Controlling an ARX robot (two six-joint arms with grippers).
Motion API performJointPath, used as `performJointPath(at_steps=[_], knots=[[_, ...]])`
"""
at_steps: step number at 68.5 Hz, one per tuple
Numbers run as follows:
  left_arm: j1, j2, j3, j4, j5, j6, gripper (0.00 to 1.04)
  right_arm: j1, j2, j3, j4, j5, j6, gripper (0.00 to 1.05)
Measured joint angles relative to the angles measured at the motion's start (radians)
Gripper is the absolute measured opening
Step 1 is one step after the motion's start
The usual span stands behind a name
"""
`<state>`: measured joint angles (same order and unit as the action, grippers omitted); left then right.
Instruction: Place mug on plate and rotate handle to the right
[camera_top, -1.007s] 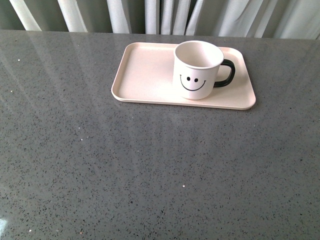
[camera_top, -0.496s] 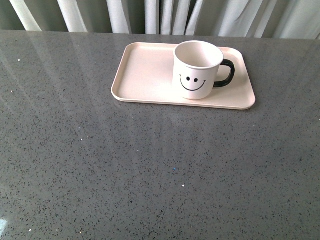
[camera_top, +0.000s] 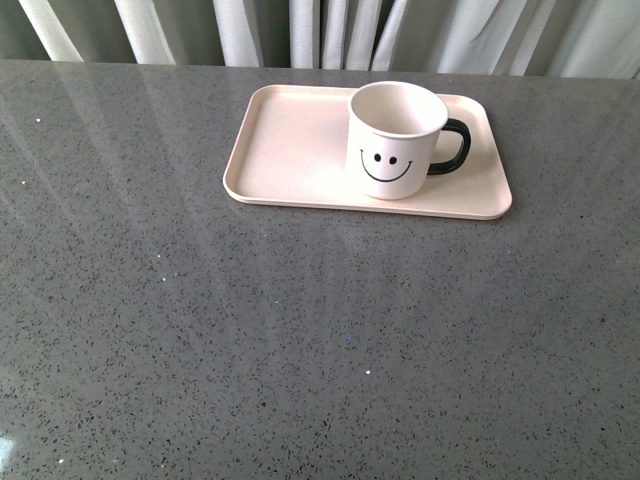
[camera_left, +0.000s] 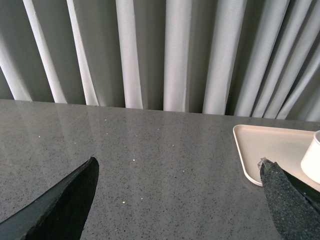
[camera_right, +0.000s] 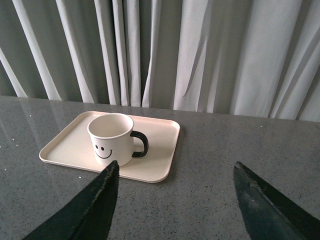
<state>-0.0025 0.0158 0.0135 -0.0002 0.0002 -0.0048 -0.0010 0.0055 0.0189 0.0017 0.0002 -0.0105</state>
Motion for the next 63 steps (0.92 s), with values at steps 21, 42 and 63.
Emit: performJointPath(at_steps=[21,42,63], knots=[[0.0,0.0,0.0,0.0,0.0,0.0,0.95,0.0,0.0,0.0,0.0,0.0,0.0,0.96],[0.0,0.0,0.0,0.0,0.0,0.0,0.95,0.0,0.0,0.0,0.0,0.0,0.001,0.96],[0.0,0.0,0.0,0.0,0.0,0.0,0.95,0.0,0.0,0.0,0.0,0.0,0.0,0.96]])
